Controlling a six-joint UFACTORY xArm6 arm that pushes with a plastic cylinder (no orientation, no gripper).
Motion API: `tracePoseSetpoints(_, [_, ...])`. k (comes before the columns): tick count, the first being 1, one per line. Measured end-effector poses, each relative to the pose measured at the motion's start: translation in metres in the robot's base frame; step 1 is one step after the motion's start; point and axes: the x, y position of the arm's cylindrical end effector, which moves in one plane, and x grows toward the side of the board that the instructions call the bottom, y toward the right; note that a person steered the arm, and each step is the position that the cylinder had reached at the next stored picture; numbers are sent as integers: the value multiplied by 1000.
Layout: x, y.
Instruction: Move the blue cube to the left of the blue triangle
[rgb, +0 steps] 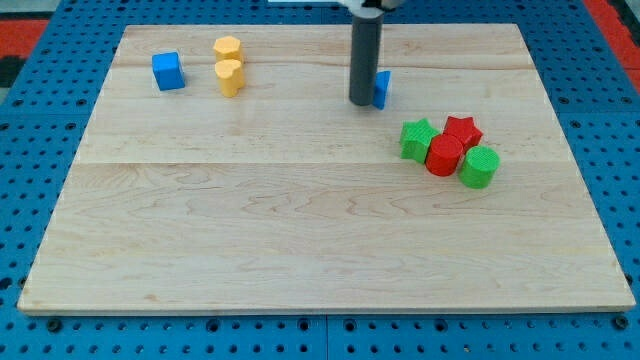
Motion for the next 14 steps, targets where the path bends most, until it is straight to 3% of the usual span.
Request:
tracePoseSetpoints(1, [-9,-34])
tracePoseSetpoints(2, [-14,-22])
tracePoseSetpoints(4, [-23,70])
tracePoseSetpoints(5, [-22,75])
tracePoseSetpoints(6, [33,-3])
tracePoseSetpoints(7, [51,-122])
tracePoseSetpoints(8, [8,-251])
tracePoseSetpoints(9, [-59,-336])
tracePoseSetpoints(10, [-104,-337])
tracePoseSetpoints(11, [-116,-319])
tracePoseSetpoints(14, [-33,-277])
